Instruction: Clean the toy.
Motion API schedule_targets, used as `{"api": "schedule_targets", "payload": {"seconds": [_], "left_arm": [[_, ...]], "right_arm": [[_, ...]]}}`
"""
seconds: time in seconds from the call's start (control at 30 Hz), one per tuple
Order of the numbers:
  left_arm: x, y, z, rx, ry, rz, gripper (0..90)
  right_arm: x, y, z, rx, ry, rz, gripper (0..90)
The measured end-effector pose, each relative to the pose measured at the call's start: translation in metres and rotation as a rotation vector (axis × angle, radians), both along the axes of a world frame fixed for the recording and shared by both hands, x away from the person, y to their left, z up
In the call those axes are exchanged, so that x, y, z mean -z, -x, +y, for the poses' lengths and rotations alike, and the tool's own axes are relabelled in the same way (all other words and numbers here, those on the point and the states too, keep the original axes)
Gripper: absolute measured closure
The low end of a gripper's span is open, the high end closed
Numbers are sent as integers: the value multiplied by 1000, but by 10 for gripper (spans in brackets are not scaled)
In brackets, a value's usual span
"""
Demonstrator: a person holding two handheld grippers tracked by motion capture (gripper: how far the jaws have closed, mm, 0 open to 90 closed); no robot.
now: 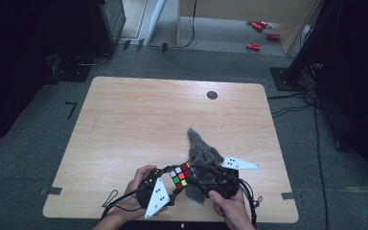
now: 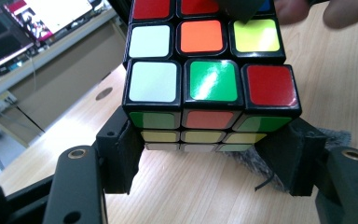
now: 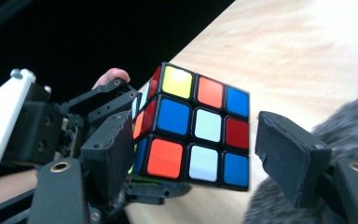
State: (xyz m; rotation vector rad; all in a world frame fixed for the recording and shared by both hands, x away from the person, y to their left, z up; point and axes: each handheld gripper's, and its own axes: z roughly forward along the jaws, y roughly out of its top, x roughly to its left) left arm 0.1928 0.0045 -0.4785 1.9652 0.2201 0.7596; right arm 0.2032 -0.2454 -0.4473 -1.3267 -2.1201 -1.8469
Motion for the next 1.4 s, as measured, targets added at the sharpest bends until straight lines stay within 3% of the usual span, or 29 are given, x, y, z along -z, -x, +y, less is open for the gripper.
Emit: {"api": "schedule_targets", "payload": {"seconds": [0.17, 0.2, 0.27, 0.3, 0.43, 0.63, 0.87, 1.0, 1.13, 1.23, 1.27, 1.3, 1.33, 1.37, 1.4], "left_arm": [[1, -5, 1, -9, -11, 64, 354], [2, -6, -1, -24, -32, 73, 354], [3, -6, -3, -29, -39, 79, 354], [3, -6, -4, -30, -43, 82, 354], [2, -7, -8, -41, -57, 112, 353], [4, -7, -13, -71, -98, 112, 353], [3, -2, -18, -74, -115, 91, 353], [1, -3, -18, -71, -98, 111, 353], [0, -6, -17, -57, -74, 158, 353], [0, -6, -16, -56, -66, 154, 351], [1, -6, -15, -56, -64, 151, 350], [1, -7, -14, -53, -53, 154, 349], [1, -7, -13, -47, -38, 162, 349], [1, -7, -12, -43, -36, 160, 349], [1, -7, -13, -43, -40, 158, 349]], "right_arm": [[-10, 12, 8, 75, 153, -127, 329], [-13, 18, 17, 77, 213, -183, 326], [-13, 19, 20, 76, 230, -195, 322], [-13, 22, 27, 76, 268, -218, 304], [-8, 22, 35, 95, 326, -231, 273], [-1, 24, 48, 136, 405, -232, 261], [6, 21, 52, 160, 409, -202, 248], [7, 19, 50, 159, 386, -189, 239], [8, 18, 48, 153, 375, -185, 238], [8, 17, 47, 150, 366, -186, 255], [8, 17, 46, 150, 356, -179, 284], [8, 15, 39, 155, 315, -161, 341], [8, 15, 39, 155, 315, -161, 341], [10, 12, 35, 141, 265, -119, 341], [10, 12, 35, 141, 265, -119, 341]]}}
